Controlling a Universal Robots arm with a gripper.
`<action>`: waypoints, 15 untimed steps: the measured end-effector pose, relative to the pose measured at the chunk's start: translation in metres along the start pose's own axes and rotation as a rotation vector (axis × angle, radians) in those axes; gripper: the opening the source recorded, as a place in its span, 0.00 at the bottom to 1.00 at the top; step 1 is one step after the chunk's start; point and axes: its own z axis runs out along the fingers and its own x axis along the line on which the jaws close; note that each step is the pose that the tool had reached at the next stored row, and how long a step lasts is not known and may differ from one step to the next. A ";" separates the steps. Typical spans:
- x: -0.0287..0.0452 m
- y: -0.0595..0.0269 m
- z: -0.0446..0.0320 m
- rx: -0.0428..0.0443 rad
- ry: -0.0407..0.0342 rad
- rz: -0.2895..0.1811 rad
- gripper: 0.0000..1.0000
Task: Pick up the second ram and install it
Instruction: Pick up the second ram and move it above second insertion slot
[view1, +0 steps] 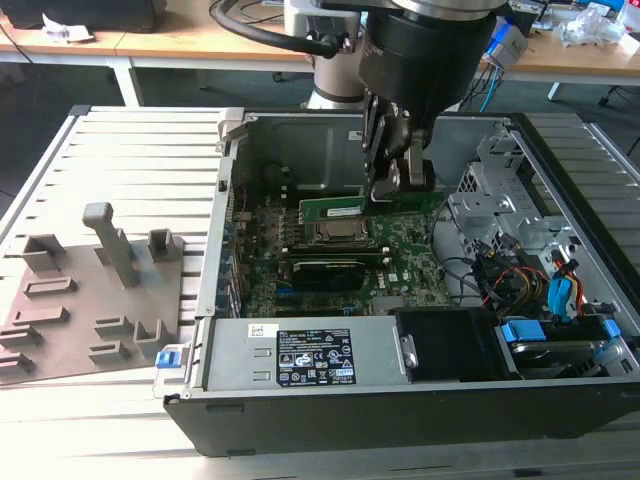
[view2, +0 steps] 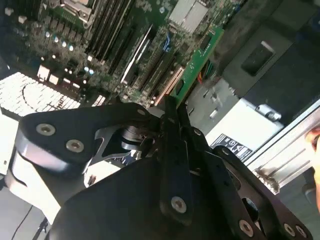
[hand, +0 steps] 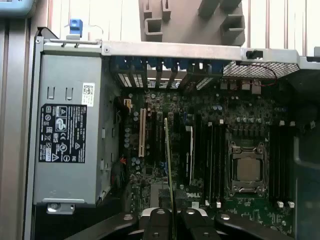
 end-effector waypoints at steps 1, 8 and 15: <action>-0.0005 -0.0020 -0.0001 0.0001 -0.0022 0.005 0.14; -0.0071 -0.0047 0.0025 0.0017 -0.0188 0.085 0.14; -0.0332 -0.0119 0.0071 -0.0017 -0.0187 0.085 0.14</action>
